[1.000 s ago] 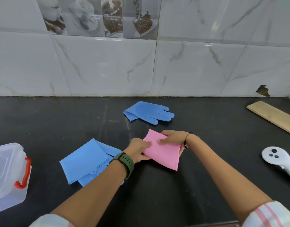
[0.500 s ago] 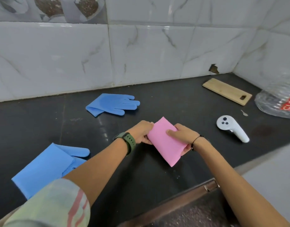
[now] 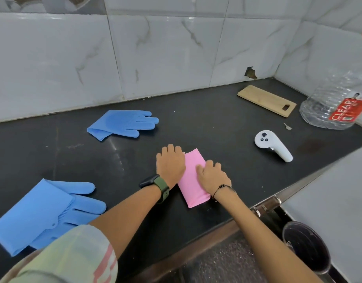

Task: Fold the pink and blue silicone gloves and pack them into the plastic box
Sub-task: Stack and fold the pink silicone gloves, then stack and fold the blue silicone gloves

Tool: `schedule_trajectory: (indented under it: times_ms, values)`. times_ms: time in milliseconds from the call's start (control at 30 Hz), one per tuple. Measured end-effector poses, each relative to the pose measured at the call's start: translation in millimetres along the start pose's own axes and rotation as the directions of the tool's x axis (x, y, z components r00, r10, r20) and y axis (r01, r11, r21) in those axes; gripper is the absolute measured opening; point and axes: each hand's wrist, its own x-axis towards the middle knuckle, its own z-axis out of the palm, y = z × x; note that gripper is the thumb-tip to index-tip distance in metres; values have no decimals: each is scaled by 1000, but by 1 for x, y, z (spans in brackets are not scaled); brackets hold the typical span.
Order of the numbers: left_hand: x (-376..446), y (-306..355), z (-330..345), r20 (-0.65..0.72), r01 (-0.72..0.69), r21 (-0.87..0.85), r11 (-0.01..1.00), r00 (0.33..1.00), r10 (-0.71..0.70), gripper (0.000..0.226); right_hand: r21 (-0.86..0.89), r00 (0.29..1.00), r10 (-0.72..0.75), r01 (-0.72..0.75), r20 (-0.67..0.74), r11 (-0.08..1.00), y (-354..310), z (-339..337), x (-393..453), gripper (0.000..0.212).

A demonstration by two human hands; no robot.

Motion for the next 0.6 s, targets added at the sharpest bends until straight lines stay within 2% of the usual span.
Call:
schedule_trajectory:
  times_ms: [133, 233, 333, 433, 600]
  values:
    - [-12, 0, -2, -119, -234, -124, 964, 968, 220, 44, -151, 984, -85, 62, -154, 987, 4, 4, -3, 52]
    - [-31, 0, 1, -86, -369, -69, 927, 928, 363, 50, -246, 927, -281, 221, -247, 944, 7, 6, -4, 58]
    - [-44, -5, 11, 52, -379, -77, 922, 922, 383, 51, -340, 889, -440, 377, -129, 861, 13, 11, -3, 56]
    - [-44, -8, 13, 82, -381, -82, 921, 918, 388, 53, -303, 886, -463, 433, -31, 849, 18, 12, -1, 55]
    - [-42, -10, 5, 96, -369, -133, 920, 919, 383, 54, -250, 892, -451, 440, 11, 863, 10, 1, -2, 55]
